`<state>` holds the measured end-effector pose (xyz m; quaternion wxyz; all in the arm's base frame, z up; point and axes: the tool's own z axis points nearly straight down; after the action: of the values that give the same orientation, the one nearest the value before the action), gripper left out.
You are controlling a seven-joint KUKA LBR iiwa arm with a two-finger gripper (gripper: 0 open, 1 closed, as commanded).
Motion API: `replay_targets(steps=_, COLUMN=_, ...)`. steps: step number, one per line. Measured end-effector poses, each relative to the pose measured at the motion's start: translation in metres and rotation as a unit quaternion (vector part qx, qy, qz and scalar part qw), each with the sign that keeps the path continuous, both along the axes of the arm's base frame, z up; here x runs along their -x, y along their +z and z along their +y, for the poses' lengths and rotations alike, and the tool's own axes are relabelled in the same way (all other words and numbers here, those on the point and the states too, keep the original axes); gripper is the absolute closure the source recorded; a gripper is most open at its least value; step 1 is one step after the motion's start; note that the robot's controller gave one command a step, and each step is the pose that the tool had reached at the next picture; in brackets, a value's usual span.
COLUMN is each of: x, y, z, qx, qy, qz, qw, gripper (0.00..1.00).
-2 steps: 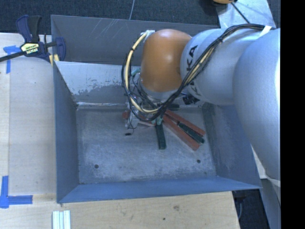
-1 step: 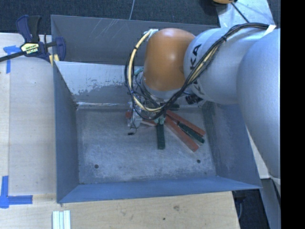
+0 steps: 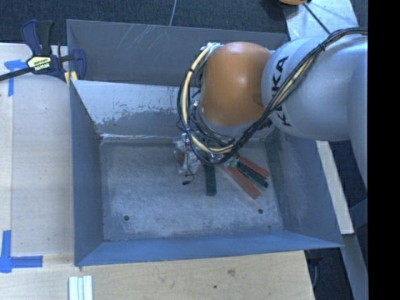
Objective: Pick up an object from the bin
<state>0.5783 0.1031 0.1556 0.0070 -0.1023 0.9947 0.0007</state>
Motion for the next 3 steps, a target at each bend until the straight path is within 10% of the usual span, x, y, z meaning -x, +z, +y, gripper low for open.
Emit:
replay_targets(steps=1, x=0.037, y=0.015, z=-0.012, qx=0.001, qy=0.002, qz=0.0083, qw=1.0, gripper=1.0)
replay_targets(steps=2, x=0.021, y=0.048, z=-0.019, qx=0.0, qy=-0.097, qz=0.006, qw=0.9953, gripper=1.0)
replay_targets(steps=3, x=0.046, y=0.098, z=-0.066, qx=0.001, qy=0.031, qz=0.0072, qw=0.9995, gripper=1.0)
